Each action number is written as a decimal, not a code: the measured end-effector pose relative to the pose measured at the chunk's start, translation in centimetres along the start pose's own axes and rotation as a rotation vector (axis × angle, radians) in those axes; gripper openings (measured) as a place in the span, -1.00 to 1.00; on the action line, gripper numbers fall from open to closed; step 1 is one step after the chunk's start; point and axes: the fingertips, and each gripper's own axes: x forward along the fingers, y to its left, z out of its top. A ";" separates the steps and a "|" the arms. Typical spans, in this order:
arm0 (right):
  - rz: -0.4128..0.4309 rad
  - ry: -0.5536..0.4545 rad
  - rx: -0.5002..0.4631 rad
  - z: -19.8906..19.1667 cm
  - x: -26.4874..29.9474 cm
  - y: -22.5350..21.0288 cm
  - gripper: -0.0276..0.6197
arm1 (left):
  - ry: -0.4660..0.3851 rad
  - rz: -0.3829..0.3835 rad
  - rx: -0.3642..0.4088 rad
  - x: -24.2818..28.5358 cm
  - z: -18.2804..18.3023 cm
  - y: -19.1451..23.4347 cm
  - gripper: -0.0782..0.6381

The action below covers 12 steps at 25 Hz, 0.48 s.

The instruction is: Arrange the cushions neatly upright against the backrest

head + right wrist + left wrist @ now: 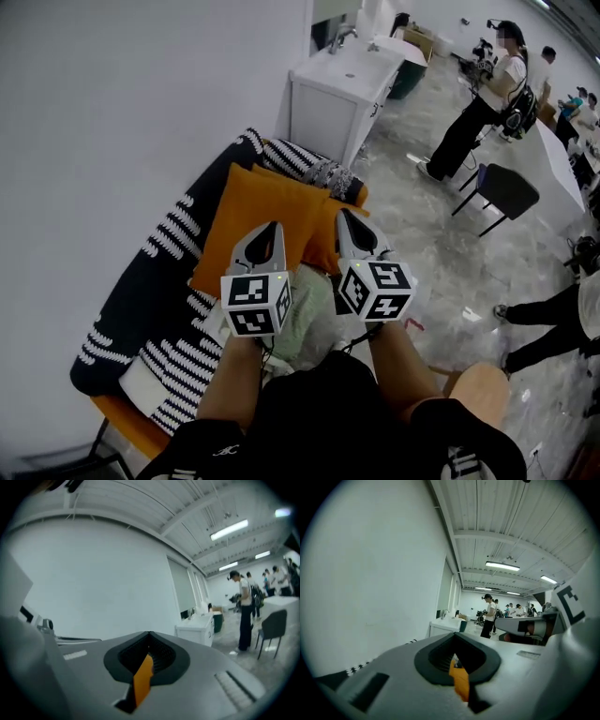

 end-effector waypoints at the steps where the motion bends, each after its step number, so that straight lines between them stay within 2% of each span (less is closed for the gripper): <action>1: 0.029 0.013 0.058 -0.4 0.8 -0.2 -0.89 | 0.005 0.021 -0.001 0.1 -0.2 0.7 -0.76; 3: 0.066 0.033 0.113 -1.0 2.8 -0.6 -0.89 | 0.011 0.075 -0.003 0.4 -0.3 2.4 -0.76; 12: 0.219 0.175 0.077 -5.3 14.5 -3.1 -0.85 | 0.048 0.373 0.014 3.4 0.0 8.8 -0.76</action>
